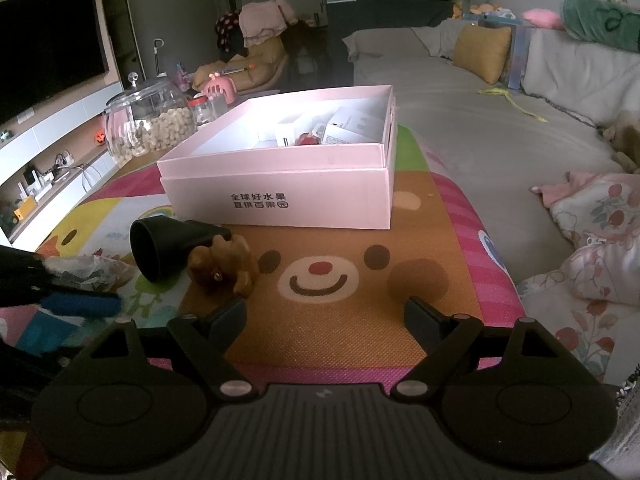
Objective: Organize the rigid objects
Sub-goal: 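Reach the left tool to the clear plastic bag on the mat and grasp it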
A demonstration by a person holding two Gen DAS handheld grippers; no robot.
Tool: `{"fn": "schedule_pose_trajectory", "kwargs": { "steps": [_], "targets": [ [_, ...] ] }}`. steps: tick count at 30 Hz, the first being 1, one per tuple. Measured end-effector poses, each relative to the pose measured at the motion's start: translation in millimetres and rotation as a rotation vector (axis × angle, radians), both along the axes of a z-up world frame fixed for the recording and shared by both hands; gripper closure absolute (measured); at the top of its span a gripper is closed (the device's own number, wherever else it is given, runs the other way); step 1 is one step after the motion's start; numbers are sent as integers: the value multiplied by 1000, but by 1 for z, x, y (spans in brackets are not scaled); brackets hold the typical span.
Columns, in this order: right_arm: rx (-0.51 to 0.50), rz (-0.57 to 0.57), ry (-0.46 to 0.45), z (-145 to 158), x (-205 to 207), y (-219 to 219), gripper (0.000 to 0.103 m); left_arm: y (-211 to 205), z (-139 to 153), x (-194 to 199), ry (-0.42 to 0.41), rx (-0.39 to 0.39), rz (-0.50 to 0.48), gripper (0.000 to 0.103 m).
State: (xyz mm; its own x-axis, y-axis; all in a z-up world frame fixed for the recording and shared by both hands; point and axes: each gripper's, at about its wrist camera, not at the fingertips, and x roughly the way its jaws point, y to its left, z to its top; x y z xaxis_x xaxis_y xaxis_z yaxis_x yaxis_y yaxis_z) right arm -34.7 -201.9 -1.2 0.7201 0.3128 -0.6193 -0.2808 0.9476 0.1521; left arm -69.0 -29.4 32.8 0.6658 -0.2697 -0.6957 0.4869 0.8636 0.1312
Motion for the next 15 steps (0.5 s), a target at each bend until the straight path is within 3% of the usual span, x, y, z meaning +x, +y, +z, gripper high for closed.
{"fn": "schedule_pose_trajectory", "kwargs": {
  "steps": [6, 12, 15],
  "targets": [
    [-3, 0, 2, 0, 0, 0, 16, 22, 3, -8, 1, -52, 86, 59],
    [-6, 0, 3, -1, 0, 1, 16, 50, 19, -26, -43, -166, 197, 59],
    [-5, 0, 3, -1, 0, 1, 16, 64, 20, -37, -15, -171, 248, 61]
  ]
}}
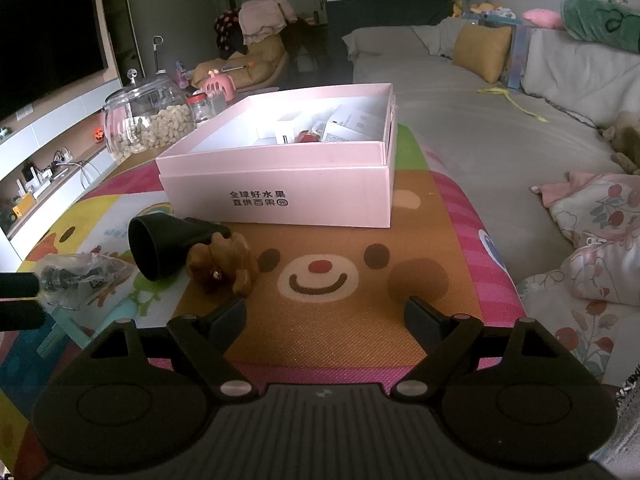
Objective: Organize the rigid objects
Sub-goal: 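Reach the left tool to the clear plastic bag on the mat and grasp it, then lift the bag with the left tool while the right tool grasps the brown toy figure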
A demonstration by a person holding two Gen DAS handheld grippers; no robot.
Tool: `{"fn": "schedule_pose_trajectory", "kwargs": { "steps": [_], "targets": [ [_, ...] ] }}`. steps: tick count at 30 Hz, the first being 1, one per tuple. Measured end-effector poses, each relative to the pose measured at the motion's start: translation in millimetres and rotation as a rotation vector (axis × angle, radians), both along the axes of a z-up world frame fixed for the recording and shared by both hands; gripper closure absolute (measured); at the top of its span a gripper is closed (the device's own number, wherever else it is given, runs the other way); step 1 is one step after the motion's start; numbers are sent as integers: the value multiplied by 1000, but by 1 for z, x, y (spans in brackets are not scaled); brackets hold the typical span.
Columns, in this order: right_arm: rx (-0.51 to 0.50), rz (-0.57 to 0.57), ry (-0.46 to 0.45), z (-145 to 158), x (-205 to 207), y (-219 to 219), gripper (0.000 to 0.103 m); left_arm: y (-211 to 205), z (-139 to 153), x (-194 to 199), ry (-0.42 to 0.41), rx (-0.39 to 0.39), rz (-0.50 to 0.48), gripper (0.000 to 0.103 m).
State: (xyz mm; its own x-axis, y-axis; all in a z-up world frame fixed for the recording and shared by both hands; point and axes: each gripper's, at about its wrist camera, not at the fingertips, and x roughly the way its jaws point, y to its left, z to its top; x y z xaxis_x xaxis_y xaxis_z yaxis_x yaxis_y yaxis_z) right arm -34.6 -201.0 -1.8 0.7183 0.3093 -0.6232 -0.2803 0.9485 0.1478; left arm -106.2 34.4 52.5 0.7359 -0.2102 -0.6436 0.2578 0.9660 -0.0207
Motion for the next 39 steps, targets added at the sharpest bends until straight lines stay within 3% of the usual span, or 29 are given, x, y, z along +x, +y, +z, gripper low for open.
{"fn": "schedule_pose_trajectory", "kwargs": {
  "steps": [7, 9, 12, 15, 18, 20, 24, 29, 33, 35, 39],
  "targets": [
    [-13, 0, 1, -1, 0, 1, 16, -13, -24, -2, 109, 57, -67, 61],
    [-14, 0, 1, -1, -1, 1, 16, -17, -21, -3, 98, 58, -111, 61],
    [-14, 1, 2, -1, 0, 1, 16, -9, -2, -2, 18, 58, -131, 60],
    [-16, 1, 1, -1, -1, 1, 16, 14, 7, 16, -57, 114, -57, 60],
    [-13, 1, 2, -1, 0, 1, 16, 34, -5, 40, -18, 194, -23, 61],
    [-19, 10, -7, 0, -1, 2, 16, 35, -17, 50, 4, 272, -56, 59],
    [-35, 79, -8, 5, 2, 14, 16, 24, -25, 62, 16, 318, -131, 53],
    [-40, 139, -8, 11, 18, 42, 16, 20, -30, 82, 54, 282, -159, 51],
    [-80, 167, 0, 7, 33, 65, 17, 32, -31, 102, 117, 145, -117, 48],
    [-80, 184, 12, 6, 38, 72, 24, 38, -32, 111, 144, 87, -96, 47],
    [-98, 194, 2, 10, 35, 78, 50, 28, -36, 107, 76, 115, -117, 51]
  ]
}}
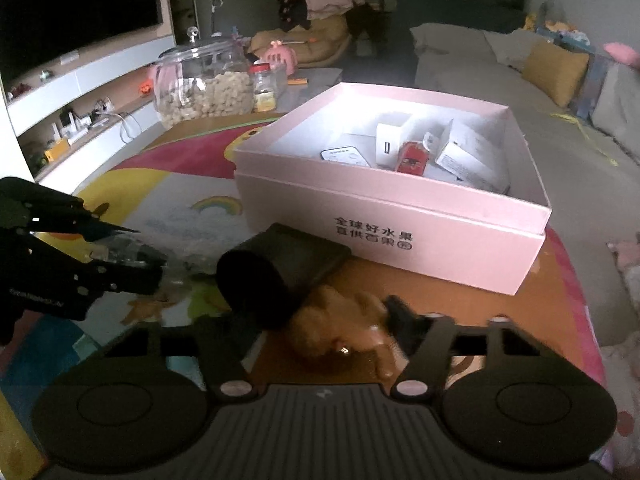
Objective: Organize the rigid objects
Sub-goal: 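Lift the bag with the left tool while the right tool grasps the brown toy figure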
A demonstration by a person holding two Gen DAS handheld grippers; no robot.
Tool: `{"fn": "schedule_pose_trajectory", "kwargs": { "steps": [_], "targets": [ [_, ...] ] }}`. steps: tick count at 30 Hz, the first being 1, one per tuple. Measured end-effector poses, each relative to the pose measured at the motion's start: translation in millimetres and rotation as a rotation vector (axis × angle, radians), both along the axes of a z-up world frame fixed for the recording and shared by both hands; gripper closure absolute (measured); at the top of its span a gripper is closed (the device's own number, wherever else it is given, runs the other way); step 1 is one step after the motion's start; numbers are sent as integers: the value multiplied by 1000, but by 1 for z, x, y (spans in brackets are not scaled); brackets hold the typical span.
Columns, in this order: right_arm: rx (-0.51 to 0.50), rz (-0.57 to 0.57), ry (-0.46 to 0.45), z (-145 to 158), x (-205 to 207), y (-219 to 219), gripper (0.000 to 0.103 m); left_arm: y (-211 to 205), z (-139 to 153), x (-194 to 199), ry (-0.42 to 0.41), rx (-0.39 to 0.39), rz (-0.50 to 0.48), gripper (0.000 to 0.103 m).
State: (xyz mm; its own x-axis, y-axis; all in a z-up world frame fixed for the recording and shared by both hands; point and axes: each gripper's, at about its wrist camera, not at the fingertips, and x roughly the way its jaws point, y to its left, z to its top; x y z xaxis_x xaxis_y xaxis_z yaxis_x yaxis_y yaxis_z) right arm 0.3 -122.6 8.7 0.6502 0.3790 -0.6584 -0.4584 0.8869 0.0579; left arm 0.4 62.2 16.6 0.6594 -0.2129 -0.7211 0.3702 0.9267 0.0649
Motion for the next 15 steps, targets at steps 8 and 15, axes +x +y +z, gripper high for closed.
{"fn": "schedule_pose_trajectory", "kwargs": {
  "steps": [8, 15],
  "targets": [
    [20, 9, -7, 9, -26, -25, 55, -20, 2, -28, -103, 39, -63, 65],
    [80, -16, -26, 25, -46, -50, 77, -29, 17, -59, -162, 73, -95, 69]
  ]
}}
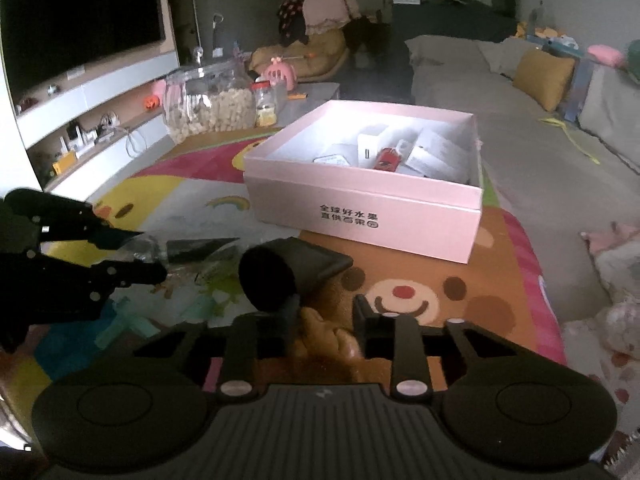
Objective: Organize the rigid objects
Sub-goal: 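Lift the bag with the left tool while the right tool grasps the brown toy figure, then drop the bag into the pink box with the left tool while the right tool drops the figure in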
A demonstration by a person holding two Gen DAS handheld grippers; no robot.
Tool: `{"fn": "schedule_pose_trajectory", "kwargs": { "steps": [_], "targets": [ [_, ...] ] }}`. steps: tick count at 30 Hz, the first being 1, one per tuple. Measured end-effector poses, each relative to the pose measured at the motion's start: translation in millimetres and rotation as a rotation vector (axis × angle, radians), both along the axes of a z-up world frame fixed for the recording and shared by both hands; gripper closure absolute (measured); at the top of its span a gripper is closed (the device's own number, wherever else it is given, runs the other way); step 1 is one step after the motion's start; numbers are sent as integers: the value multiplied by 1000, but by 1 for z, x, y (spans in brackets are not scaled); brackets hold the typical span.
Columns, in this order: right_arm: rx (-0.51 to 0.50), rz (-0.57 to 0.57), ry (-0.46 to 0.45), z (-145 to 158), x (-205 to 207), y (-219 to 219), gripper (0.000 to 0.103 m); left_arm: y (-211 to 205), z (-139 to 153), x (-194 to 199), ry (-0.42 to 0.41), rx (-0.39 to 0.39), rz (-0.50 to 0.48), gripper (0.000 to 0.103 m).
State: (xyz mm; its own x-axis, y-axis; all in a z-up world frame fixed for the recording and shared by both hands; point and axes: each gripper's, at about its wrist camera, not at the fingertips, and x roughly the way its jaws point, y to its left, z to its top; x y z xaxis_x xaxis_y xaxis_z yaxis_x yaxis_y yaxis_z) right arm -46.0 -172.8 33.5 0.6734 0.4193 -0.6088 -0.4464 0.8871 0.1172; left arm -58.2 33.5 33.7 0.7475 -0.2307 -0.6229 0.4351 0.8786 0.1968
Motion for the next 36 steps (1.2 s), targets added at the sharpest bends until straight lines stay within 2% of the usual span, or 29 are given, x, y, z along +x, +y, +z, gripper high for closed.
{"fn": "schedule_pose_trajectory", "kwargs": {
  "steps": [5, 9, 11, 12, 13, 18, 21, 24, 26, 27, 32, 36],
  "targets": [
    [32, -8, -42, 12, -9, -10, 80, -7, 21, -14, -43, -8, -23, 69],
    [11, -9, -68, 12, -15, -13, 79, -14, 37, -24, -74, -14, -40, 69],
    [-16, -6, -60, 5, -17, -13, 60, -12, 43, -27, -80, -37, -18, 69],
    [-27, -15, -64, 1, -19, -13, 41, -11, 44, -28, -77, -51, -5, 69],
    [-40, -21, -71, -4, -21, -13, 37, -8, 46, -29, -71, -68, 10, 69],
    [-87, 9, -38, -20, -15, -8, 37, -2, 46, -36, -59, -120, 40, 69],
    [-84, 17, 2, -29, -1, 0, 35, -2, 39, -34, -39, -134, 43, 69],
    [-80, 28, -3, -29, 4, 8, 35, -3, 33, -33, -17, -144, 37, 69],
    [-82, 48, 0, -28, 6, 12, 44, -5, 27, -33, -3, -153, 29, 69],
    [-85, 57, 3, -26, 5, 14, 55, -5, 25, -34, 3, -159, 24, 69],
    [-55, 63, -18, -10, -12, 6, 55, -7, 27, -42, -3, -193, 5, 69],
    [-12, 23, -122, 30, -20, -8, 55, 1, 56, -35, -50, -276, 9, 69]
  ]
}}
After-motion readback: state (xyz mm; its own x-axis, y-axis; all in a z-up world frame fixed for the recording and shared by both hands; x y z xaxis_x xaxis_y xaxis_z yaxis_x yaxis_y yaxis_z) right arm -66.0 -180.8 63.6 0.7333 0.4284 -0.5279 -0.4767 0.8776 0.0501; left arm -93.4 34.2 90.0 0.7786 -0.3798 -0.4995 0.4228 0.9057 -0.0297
